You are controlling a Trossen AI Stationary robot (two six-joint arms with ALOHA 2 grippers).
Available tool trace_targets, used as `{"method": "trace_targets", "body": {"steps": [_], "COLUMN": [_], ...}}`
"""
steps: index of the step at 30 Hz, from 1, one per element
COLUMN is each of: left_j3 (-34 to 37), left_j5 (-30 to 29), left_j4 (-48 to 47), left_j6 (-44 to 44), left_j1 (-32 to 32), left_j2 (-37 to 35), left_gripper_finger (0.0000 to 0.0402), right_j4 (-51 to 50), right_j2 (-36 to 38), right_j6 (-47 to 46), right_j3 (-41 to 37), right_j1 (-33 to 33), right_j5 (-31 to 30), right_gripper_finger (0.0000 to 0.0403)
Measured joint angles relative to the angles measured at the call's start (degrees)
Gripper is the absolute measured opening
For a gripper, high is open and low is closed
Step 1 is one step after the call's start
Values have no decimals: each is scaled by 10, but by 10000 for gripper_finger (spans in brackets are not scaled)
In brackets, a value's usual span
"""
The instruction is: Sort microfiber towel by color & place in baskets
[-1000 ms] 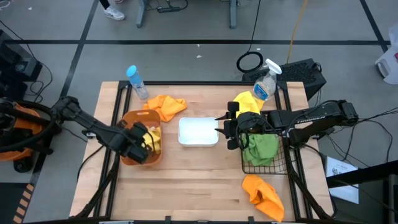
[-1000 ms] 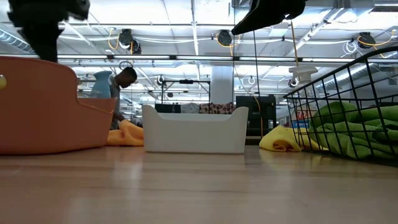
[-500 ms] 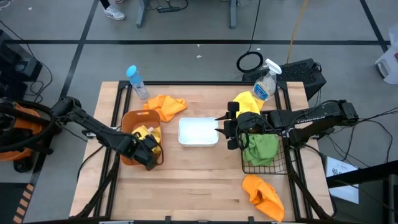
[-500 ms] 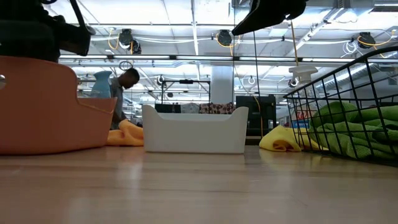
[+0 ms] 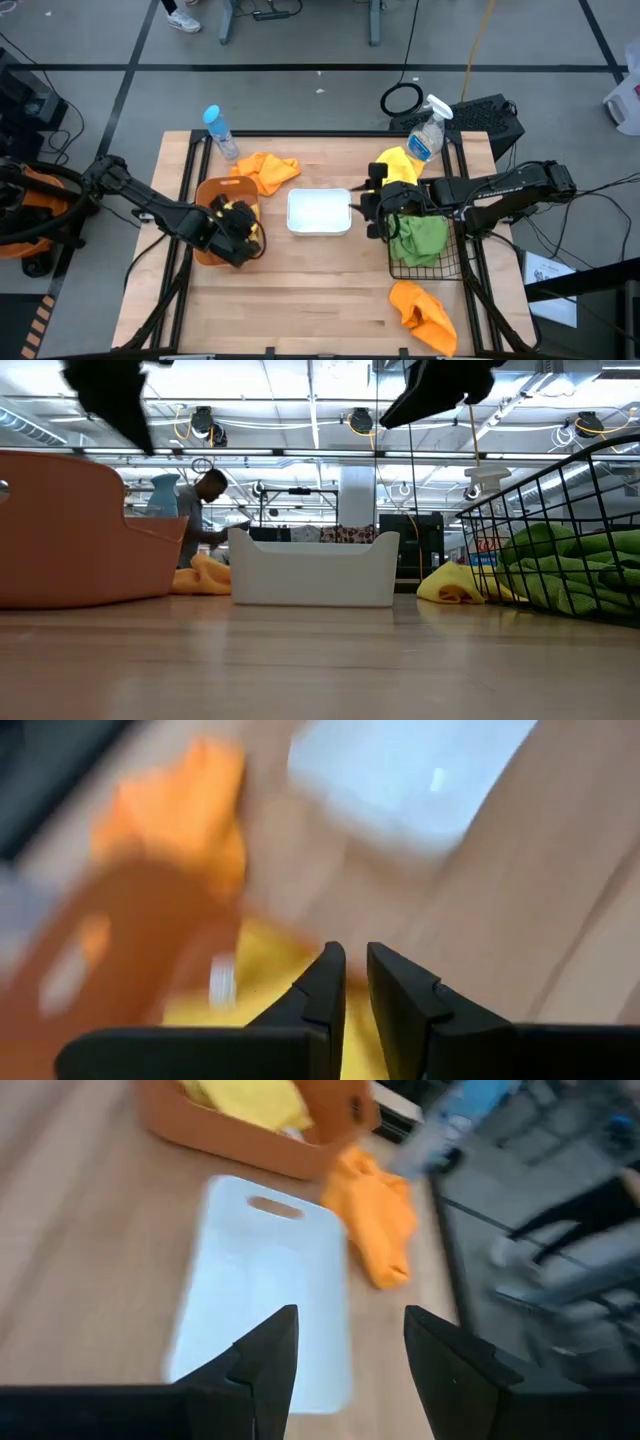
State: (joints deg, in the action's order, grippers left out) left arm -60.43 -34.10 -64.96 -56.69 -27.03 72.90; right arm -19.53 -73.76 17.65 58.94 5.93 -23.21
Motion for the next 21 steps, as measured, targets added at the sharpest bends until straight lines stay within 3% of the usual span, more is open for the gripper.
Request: {"method": "trace_targets", "body": {"steps": [3, 6, 13, 18, 21], "left_j3": [5, 24, 80, 97, 98], "left_j5": [-94, -156, -226, -188, -174], "left_j4": [99, 203, 333, 361, 368], "left_j6": [91, 168, 222, 285, 302], "left_j1": [1, 9, 39, 81, 105], "left_j2": [0, 2, 30, 42, 42], "left_gripper_finger": [54, 54, 54, 54, 54], "right_j4": [0, -33, -196, -232, -249], "right_j2": [0, 0, -14, -17, -34], "right_j6": [-15, -36, -119, -159, -142], "right_j3": [0, 3, 46, 64, 64], "right_j1": [-7, -35, -147, -235, -278], "right_j5": [-86, -108, 3, 122, 154], "right_gripper_finger": [176, 178, 192, 209, 232]}}
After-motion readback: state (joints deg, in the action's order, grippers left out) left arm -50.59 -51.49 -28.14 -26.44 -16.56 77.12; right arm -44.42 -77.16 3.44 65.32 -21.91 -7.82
